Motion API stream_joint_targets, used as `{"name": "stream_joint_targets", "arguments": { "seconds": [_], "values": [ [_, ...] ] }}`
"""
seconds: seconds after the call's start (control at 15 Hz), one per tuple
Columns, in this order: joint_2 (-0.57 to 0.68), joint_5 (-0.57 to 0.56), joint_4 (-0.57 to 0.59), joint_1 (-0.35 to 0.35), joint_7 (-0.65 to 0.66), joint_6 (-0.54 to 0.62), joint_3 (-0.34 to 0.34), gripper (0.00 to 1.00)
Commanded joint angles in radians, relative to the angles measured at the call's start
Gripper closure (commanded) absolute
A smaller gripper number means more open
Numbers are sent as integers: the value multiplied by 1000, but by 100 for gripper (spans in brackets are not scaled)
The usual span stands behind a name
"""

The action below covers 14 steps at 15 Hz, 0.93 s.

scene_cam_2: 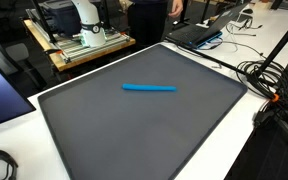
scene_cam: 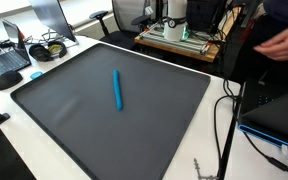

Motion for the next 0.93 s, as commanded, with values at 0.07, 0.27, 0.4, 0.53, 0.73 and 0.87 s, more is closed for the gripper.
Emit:
{"name": "stream_joint_targets", "arguments": {
  "seconds": [0.07,0.27,0.4,0.53,0.73,0.87],
  "values": [
    [29,-53,32,-68,154,-40,11,99],
    [133,-92,56,-134,220,8,-33,99],
    [185,-119,67,-182,276,41,-45,99],
    [230,-140,83,-221,351,58,-47,99],
    [277,-97,104,-253,467,46,-54,99],
    [259,-99,75,-249,412,67,-54,99]
  ]
}}
